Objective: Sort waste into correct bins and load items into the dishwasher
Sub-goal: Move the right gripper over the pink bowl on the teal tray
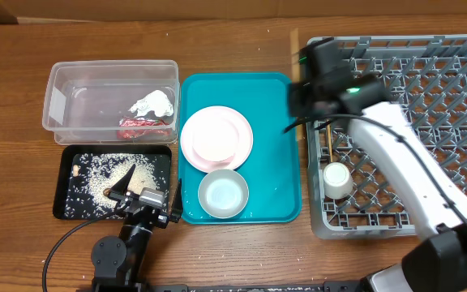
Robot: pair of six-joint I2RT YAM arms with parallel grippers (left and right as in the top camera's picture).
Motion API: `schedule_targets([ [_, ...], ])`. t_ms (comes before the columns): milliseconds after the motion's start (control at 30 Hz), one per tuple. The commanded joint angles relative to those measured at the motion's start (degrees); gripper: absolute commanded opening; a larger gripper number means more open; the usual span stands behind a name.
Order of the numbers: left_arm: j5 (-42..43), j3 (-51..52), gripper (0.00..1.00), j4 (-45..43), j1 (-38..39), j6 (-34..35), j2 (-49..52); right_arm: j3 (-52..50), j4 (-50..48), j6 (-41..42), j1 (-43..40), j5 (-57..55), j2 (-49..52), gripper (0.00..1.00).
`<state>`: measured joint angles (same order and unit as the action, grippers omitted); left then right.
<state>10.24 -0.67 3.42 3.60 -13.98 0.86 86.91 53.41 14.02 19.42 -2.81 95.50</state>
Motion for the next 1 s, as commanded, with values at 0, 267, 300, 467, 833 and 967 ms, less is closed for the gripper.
schedule_targets([
  [0, -0.2, 0.4, 1.0, -0.1, -0.7, -0.9, -0.6, -2.2, 0.3, -4.0, -3.5, -2.7, 2.8, 0.04],
  [267, -0.2, 0.4, 1.0, -0.1, -0.7, -0.9, -0.6, -5.9, 1.0, -5.2, -5.4, -2.6, 7.7, 0.07],
  [300, -0.2, 0.4, 1.0, -0.1, -0.7, -0.9, -0.6, -5.4, 1.2, -5.3, -5.3, -2.5, 7.3, 0.12],
  [467, -0.2, 0.4, 1.0, -0.1, -0.7, -0.9, -0.6, -2.0, 4.0, -5.3, -3.7, 2.3, 4.0, 0.24],
  [833, -0.2, 0.4, 1.0, -0.1, -0.7, -0.9, -0.6, -3.2, 2.5, -0.3, 10.8, 15.0, 2.1, 0.45],
  [967, -0.2, 0.4, 1.0, -0.1, -0.7, -0.9, -0.6, -5.7, -3.9, 3.1, 15.9, 10.6, 5.4, 0.48],
])
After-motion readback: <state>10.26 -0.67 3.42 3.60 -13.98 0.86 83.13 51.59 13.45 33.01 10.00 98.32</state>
